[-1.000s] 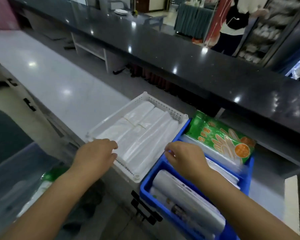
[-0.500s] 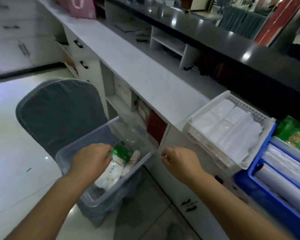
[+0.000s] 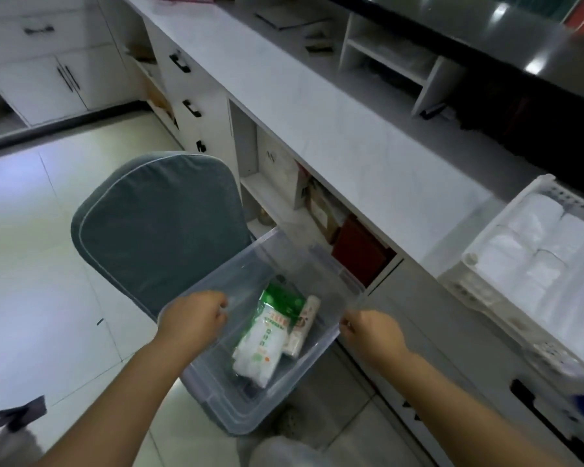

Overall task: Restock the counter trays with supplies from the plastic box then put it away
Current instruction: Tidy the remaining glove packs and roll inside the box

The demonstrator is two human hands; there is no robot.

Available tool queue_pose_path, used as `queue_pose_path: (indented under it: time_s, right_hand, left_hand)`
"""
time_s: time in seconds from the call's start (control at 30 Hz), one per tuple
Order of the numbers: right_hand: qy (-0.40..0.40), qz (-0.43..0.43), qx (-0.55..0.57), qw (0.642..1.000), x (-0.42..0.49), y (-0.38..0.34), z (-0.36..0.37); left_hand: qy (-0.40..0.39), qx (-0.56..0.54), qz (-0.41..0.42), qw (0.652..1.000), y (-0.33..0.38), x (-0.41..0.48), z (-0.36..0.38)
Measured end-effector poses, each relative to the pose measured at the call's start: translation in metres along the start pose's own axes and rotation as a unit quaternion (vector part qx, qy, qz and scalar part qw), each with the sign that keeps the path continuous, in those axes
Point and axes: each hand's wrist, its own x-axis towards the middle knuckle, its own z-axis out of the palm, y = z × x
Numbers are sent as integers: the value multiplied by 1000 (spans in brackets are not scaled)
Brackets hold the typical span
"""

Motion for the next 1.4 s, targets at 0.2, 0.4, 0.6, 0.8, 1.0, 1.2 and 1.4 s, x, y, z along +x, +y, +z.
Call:
queue_pose_path:
  time_s: [0.2,0.4,0.6,0.8,1.0,1.2,1.4]
  right_hand:
    - [-55,61,31,996,46,-19,27]
    - [-85,107,59,989,71,-43,65]
    - [-131,176,104,970,116,-88,129]
    - [-142,313,139,929,184,-134,227]
    - [-76,438,189,876,227,-151,298]
    - [-7,444,247,861,212,-135,292]
    - [103,485,355,793,167,-102,244]
  left_hand:
    - [-16,16,7,1000,-41,48,-5]
    - [-67,33,52,996,-66,115,12]
    - [-96,42,166,981,-78,189,46]
    - [-128,91,284,946,-81,225,91]
    - [-112,139,407,896,-98,233,122]
    - [-122,193,427,875,-80,224,149]
    - [-217,237,363,875,-55,203,223]
